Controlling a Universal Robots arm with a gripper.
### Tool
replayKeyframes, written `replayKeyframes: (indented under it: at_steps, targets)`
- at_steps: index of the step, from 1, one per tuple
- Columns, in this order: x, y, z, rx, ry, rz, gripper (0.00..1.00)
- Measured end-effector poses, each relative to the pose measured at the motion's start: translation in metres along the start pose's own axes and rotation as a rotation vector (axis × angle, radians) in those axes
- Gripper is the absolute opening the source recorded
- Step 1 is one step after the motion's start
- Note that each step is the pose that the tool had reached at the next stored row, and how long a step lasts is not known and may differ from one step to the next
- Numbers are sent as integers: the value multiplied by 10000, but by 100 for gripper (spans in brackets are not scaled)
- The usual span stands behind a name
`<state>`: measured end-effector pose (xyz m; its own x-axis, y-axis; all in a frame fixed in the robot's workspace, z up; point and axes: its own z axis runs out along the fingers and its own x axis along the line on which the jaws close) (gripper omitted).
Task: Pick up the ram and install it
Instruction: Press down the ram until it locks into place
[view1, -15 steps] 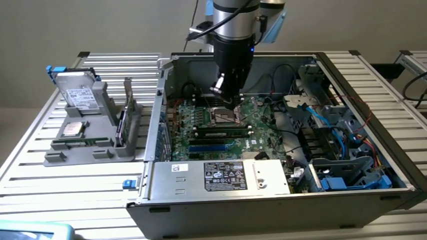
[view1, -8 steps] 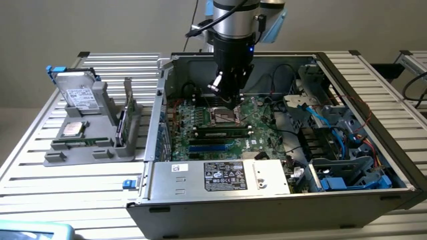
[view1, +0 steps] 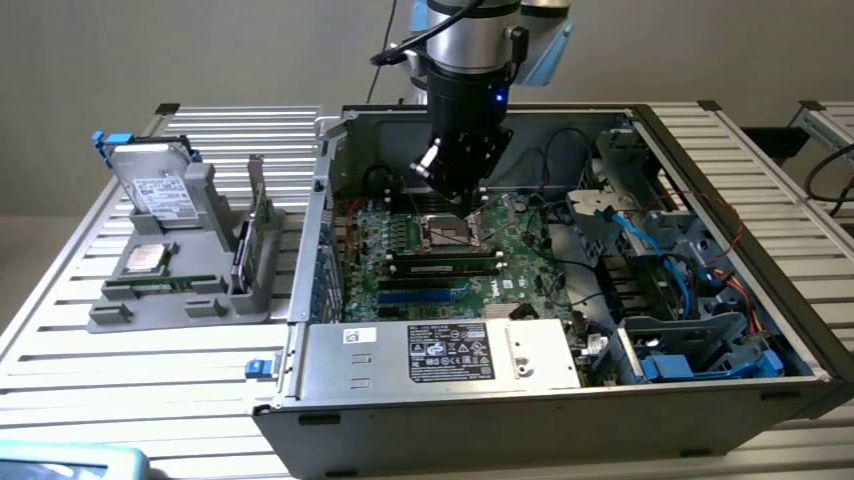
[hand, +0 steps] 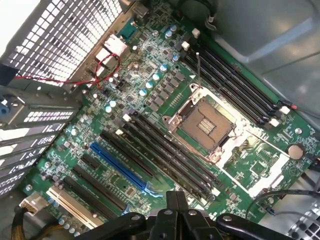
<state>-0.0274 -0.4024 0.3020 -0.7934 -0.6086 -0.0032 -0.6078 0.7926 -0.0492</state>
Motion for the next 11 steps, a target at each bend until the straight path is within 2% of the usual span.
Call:
replayKeyframes:
  at_steps: [11]
  targets:
    - [0,-5,-108,5,73,1498,11]
